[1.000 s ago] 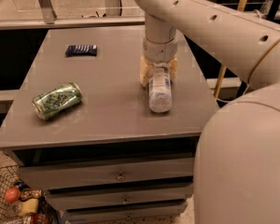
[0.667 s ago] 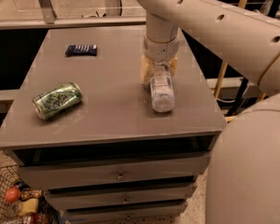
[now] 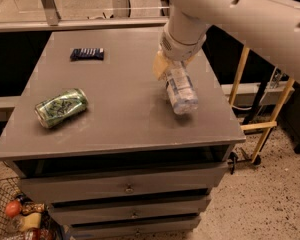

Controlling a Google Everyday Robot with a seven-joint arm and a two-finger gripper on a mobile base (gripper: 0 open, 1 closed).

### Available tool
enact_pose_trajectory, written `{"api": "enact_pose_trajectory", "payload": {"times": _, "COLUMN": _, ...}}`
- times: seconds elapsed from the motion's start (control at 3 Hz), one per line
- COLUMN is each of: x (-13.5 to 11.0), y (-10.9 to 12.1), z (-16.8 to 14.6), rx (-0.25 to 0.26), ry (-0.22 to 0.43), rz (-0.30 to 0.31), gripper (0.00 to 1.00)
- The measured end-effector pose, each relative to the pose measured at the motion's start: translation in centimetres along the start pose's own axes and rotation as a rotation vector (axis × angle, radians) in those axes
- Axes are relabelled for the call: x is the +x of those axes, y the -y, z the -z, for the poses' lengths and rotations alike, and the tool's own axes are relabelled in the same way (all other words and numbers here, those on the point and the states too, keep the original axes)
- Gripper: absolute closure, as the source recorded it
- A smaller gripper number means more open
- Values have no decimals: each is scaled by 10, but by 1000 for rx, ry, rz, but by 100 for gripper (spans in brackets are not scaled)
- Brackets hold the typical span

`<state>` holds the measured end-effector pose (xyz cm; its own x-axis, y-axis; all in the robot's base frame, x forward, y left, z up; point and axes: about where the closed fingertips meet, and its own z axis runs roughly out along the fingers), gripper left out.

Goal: Place blue plastic bottle upright

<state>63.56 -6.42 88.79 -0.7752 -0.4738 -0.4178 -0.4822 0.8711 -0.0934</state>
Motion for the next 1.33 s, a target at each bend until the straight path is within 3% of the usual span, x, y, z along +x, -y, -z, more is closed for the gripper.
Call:
{"api": "enact_pose_trajectory", "payload": {"times": 0.33, "x": 5, "y": 0, "z": 16, "rx": -18, "ry": 149, "rz": 73, "gripper": 100}}
{"api": "enact_pose_trajectory", "payload": {"times": 0.67, "x": 12, "y": 12, "z": 25, "rx": -69, "ry": 338, "rz": 74, "gripper": 100}}
{"api": "enact_pose_trajectory", "payload": {"times": 1.0, "x": 3, "y": 17, "z": 30, "rx": -52, "ry": 374, "rz": 68, "gripper": 100}}
{"api": "enact_pose_trajectory", "payload": {"times": 1.33, "x": 4, "y": 16, "z": 30, "rx": -53, "ry": 370, "rz": 70, "gripper": 100}}
